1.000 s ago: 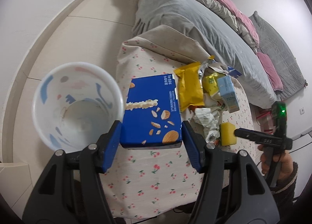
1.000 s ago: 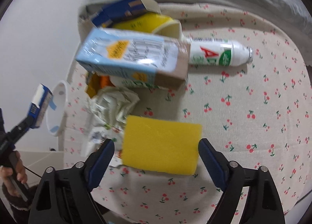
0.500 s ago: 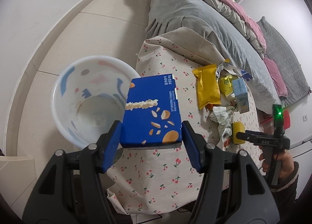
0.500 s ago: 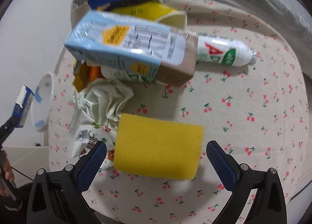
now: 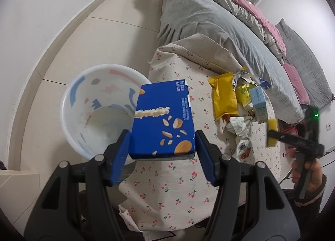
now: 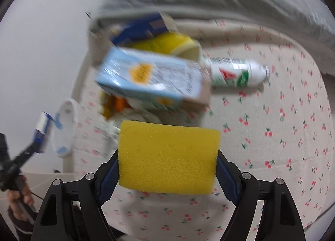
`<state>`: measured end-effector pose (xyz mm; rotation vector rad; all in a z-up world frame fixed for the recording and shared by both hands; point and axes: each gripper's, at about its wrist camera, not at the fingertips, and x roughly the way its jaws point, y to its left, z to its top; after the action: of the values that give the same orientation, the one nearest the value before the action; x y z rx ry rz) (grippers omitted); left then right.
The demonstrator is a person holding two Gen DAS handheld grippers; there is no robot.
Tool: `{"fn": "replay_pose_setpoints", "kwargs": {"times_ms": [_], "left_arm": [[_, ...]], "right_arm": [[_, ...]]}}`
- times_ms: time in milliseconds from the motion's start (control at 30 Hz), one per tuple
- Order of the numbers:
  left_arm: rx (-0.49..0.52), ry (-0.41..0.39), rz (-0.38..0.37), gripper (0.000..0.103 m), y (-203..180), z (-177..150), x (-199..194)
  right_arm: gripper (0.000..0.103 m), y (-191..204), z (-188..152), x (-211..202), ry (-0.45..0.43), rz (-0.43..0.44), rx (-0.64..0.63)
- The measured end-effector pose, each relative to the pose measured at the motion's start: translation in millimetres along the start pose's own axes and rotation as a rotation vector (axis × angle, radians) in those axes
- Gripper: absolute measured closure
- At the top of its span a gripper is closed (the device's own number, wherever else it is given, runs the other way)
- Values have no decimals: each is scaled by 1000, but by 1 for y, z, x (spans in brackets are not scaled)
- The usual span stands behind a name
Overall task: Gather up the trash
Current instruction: 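Open both grippers over the wastebasket, dropping the blue box and yellow sponge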
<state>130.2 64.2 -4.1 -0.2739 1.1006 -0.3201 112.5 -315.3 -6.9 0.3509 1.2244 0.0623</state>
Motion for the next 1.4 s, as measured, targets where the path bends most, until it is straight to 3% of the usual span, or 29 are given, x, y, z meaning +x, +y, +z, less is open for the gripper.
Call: {"fn": "replay_pose_setpoints", "kwargs": {"times_ms": [200, 467, 700, 1100, 1200, 1267, 1300, 1400], "left_arm": [[-23, -1, 51, 40, 20, -3, 2], [-72, -8, 96, 40, 52, -7, -1], [-91, -12, 109, 40, 70, -7, -2], [-80, -12, 112, 40, 87, -7, 4], [-71, -10, 107, 38, 87, -5, 5], [-64, -11, 110, 34, 86, -4, 5], [-64, -14, 116, 28, 86, -3, 4], [-66, -22, 134, 24, 85, -3, 1]], "right_arm": [[20, 44, 11, -17, -59, 82, -45], [19, 139, 9, 20, -7, 149, -189], [18, 199, 7, 65, 34, 166, -237], [17, 230, 14, 108, 33, 159, -221], [13, 232, 16, 109, 15, 214, -211], [0, 233, 19, 108, 11, 261, -189], [0, 233, 20, 106, 4, 282, -179], [0, 231, 22, 97, -21, 303, -175]]}}
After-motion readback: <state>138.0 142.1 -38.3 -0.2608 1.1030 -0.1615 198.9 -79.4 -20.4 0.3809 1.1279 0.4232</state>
